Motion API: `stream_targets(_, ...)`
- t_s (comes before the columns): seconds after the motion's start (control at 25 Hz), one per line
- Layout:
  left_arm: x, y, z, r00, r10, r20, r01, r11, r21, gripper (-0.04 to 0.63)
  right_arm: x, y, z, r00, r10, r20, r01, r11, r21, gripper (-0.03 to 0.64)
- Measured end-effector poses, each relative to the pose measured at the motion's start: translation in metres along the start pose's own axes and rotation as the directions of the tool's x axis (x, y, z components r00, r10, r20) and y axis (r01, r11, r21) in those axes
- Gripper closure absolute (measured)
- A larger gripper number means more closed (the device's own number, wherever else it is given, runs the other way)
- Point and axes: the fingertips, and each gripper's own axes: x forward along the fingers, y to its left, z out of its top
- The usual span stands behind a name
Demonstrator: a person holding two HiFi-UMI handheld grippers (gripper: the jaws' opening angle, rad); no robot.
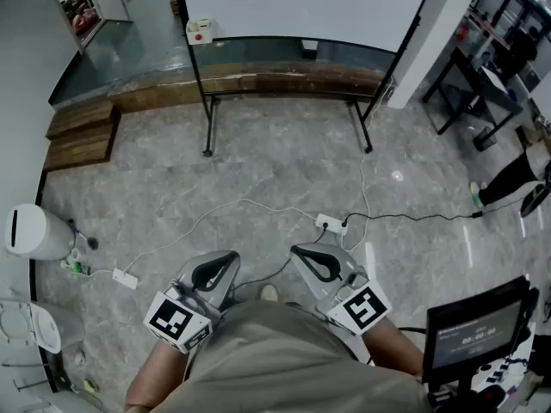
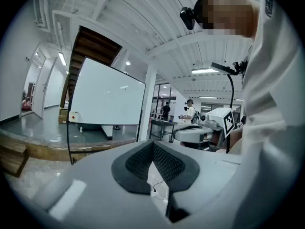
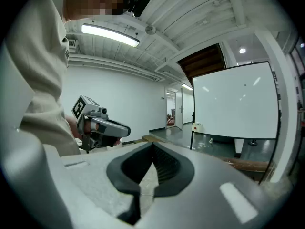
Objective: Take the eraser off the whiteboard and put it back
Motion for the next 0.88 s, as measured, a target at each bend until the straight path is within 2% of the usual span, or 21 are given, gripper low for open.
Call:
stream_targets(0.2, -0.007, 0.010, -0.005, 0.999, -0.036, 0.000, 0.036, 0.999, -0.005, 0.594, 0.009, 0.008, -0.006, 0.999, -0.026, -0.028, 0.026, 0.999, -0.027, 0.614)
stream_targets(0.88, -0.007, 0.029, -0.014, 1.000, 0.004, -0.023, -0.004, 1.000, -0.028, 0.594, 0.026, 0.001, -0.022, 0.997, -0.010, -0.076, 0.009, 1.000, -0.013, 0.614)
